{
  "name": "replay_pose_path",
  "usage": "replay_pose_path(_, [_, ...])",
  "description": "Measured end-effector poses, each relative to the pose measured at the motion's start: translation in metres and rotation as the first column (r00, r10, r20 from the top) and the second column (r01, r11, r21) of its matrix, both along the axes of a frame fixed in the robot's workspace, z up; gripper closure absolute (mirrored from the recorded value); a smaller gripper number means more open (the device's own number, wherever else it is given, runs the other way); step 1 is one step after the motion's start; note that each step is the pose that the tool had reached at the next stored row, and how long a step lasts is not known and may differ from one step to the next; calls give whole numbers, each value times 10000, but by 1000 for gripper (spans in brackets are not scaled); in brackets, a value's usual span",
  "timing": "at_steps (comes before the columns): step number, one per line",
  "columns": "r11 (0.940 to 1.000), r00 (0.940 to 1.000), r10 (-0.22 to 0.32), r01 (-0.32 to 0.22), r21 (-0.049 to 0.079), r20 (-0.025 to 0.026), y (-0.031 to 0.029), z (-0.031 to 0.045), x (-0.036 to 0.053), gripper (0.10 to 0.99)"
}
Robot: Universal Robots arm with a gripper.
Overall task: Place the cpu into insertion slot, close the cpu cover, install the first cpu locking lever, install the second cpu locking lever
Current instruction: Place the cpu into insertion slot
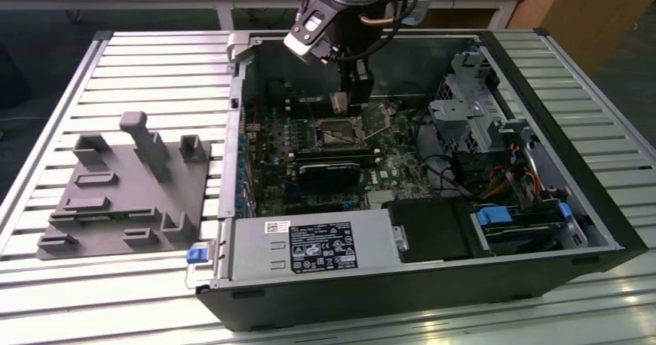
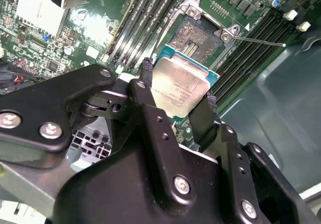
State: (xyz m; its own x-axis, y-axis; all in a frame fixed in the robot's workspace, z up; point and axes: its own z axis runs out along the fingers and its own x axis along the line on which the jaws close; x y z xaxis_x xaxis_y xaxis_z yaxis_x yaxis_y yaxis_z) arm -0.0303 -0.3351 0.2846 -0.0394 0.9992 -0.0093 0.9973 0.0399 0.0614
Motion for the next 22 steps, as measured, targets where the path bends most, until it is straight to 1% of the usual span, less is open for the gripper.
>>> replay_pose_path(2, [10000,10000,-2,2,-2,50,2,-27,-1,549])
replay_pose_path(3, [10000,10000,-3,3,-3,55,5,-44,0,549])
replay_pose_path(13, [10000,10000,-23,23,-6,55,96,-210,0,549])
replay_pose_path(22, [10000,10000,-24,24,-13,57,113,-356,0,549])
